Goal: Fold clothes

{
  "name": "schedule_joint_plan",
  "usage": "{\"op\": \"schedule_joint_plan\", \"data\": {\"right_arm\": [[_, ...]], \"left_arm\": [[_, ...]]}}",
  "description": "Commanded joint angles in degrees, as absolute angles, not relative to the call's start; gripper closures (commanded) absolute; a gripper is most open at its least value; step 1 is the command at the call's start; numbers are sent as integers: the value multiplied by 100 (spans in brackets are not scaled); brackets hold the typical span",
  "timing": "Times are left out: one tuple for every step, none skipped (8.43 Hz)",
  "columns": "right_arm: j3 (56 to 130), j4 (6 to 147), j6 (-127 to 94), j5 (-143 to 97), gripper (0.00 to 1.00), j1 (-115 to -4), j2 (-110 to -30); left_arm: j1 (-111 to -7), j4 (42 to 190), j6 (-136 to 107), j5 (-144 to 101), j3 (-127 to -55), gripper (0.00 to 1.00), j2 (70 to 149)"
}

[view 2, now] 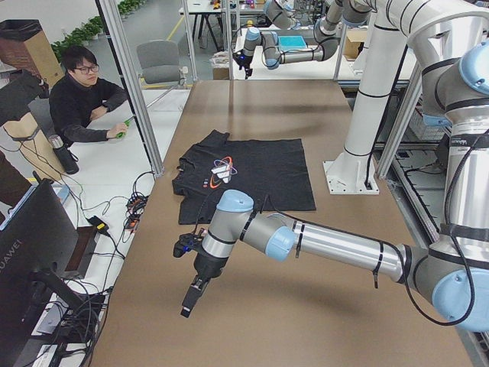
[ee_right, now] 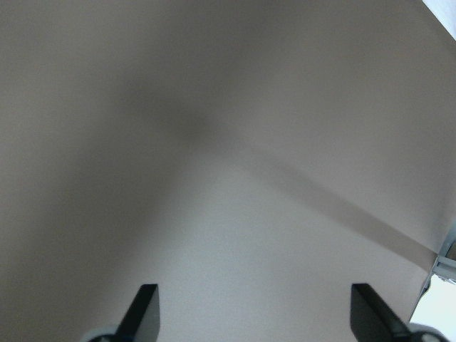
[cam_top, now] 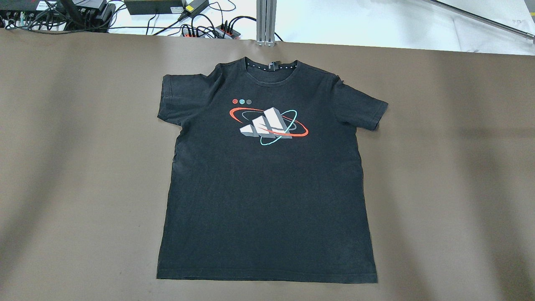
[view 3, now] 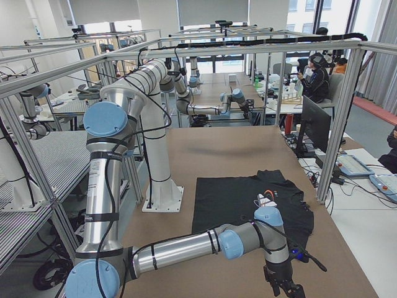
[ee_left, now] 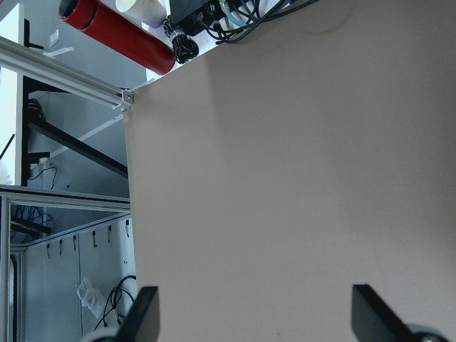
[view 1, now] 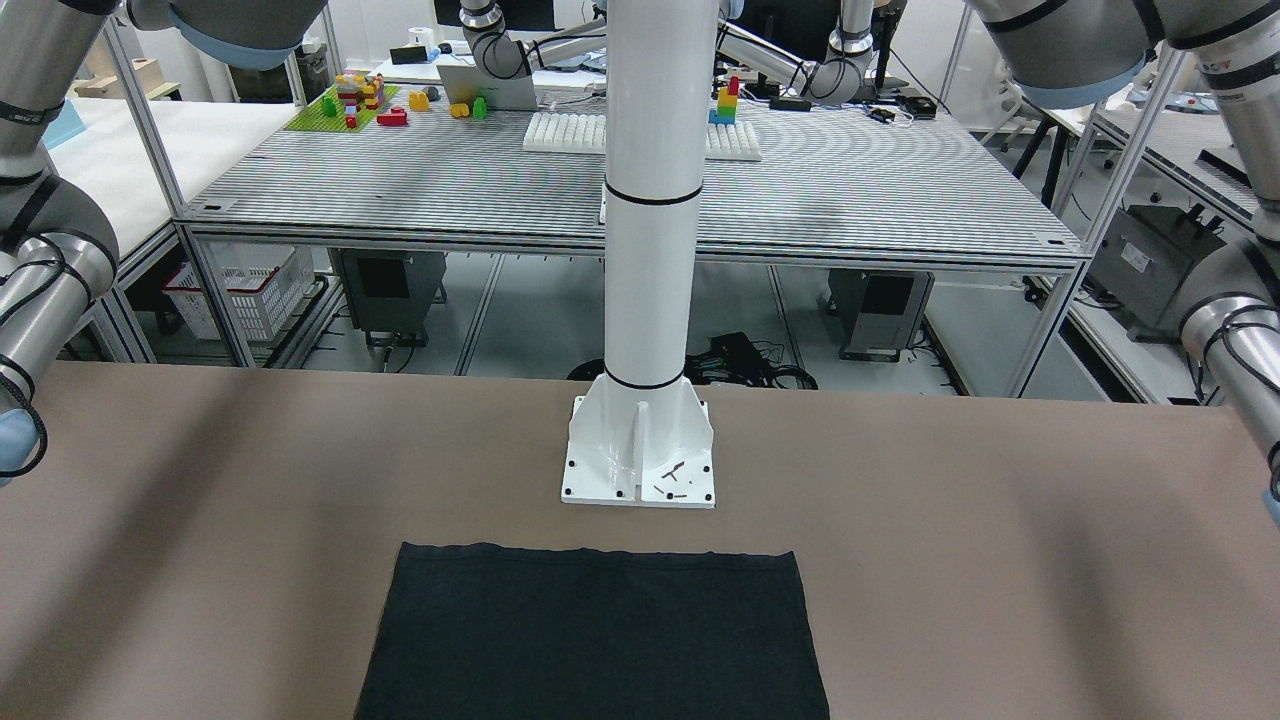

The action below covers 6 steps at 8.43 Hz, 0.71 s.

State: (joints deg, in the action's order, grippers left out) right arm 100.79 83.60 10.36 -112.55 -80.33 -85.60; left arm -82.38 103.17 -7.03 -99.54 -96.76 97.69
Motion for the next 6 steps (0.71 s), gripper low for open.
{"op": "schedule_joint_plan", "data": {"right_arm": [[10099,8367,1037,-11259,6,-8033,-8517],[10107,8358,1037,-11259,6,-8033,-8517],[10116,8358,1028,-11259,6,-8033,-8517],[10108,8358,1037,-11259,6,-8042,-8517],[10116,8350,1055,-11259,6,-8042,-8517],[10081,8376,1029,-11250,6,-8025,-8447]], "left_arm": [[-8235,10310,-703,-9940,-9677,5,9765],[-8227,10283,-703,-9940,-9668,5,9799],[-8227,10292,-703,-9932,-9659,5,9765],[-8235,10283,-703,-9914,-9616,5,9756],[-8296,10283,-712,-9923,-9589,5,9730],[-8462,10301,-703,-9932,-9754,5,9590]]}}
